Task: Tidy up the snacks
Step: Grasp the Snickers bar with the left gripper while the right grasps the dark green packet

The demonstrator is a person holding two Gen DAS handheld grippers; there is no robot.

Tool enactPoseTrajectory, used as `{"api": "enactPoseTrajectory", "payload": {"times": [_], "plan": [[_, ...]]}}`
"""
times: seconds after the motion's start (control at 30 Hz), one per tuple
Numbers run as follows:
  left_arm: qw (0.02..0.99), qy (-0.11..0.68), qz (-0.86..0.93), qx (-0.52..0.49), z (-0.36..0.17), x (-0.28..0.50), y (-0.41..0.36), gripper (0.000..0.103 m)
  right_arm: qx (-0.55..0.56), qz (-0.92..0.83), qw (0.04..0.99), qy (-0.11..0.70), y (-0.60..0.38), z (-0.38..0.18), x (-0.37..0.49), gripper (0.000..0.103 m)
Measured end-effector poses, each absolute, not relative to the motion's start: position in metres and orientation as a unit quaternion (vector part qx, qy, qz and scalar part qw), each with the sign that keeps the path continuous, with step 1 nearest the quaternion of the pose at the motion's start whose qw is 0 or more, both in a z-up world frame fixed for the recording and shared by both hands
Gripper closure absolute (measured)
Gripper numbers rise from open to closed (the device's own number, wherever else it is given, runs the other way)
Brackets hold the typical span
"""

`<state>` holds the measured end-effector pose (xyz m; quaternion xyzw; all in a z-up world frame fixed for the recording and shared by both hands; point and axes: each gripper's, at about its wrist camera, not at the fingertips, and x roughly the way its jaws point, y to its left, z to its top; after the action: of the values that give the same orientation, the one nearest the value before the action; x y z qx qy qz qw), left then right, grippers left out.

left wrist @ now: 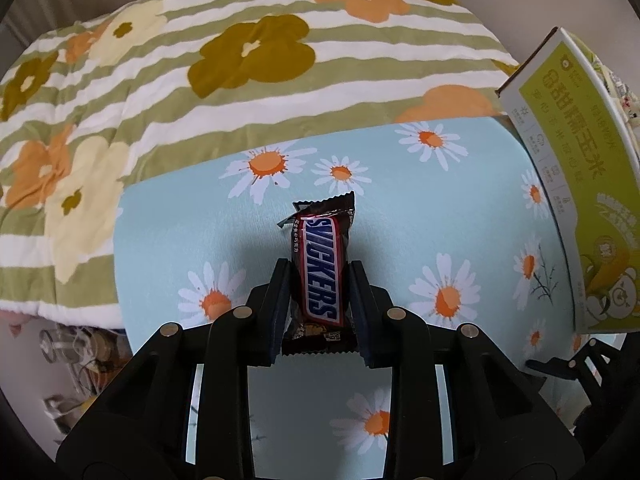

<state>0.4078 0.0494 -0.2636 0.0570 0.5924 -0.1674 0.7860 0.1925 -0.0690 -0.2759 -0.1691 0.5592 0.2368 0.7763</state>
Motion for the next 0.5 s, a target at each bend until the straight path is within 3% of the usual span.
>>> {"api": "enactPoseTrajectory", "payload": {"times": [0.03,0.13,0.33,0.5], "plan": [[0.786,0.592,-0.168,0.055,-0.262,0.406,0.050,0.077,-0.170,0.240,0.777,0.557,-0.069,-0.275,0.192,0.054],[0.789,0.589,-0.167,0.049,-0.255,0.400,0.052,0.077,-0.177,0.247,0.776,0.553,-0.067,-0.274,0.190,0.060],[0.795,0.582,-0.166,0.041,-0.239,0.385,0.058,0.077,-0.168,0.242,0.783,0.547,-0.065,-0.265,0.189,0.061],[0.807,0.564,-0.173,0.025,-0.207,0.369,0.065,0.077,-0.122,0.213,0.814,0.527,-0.071,-0.225,0.200,0.061]]}}
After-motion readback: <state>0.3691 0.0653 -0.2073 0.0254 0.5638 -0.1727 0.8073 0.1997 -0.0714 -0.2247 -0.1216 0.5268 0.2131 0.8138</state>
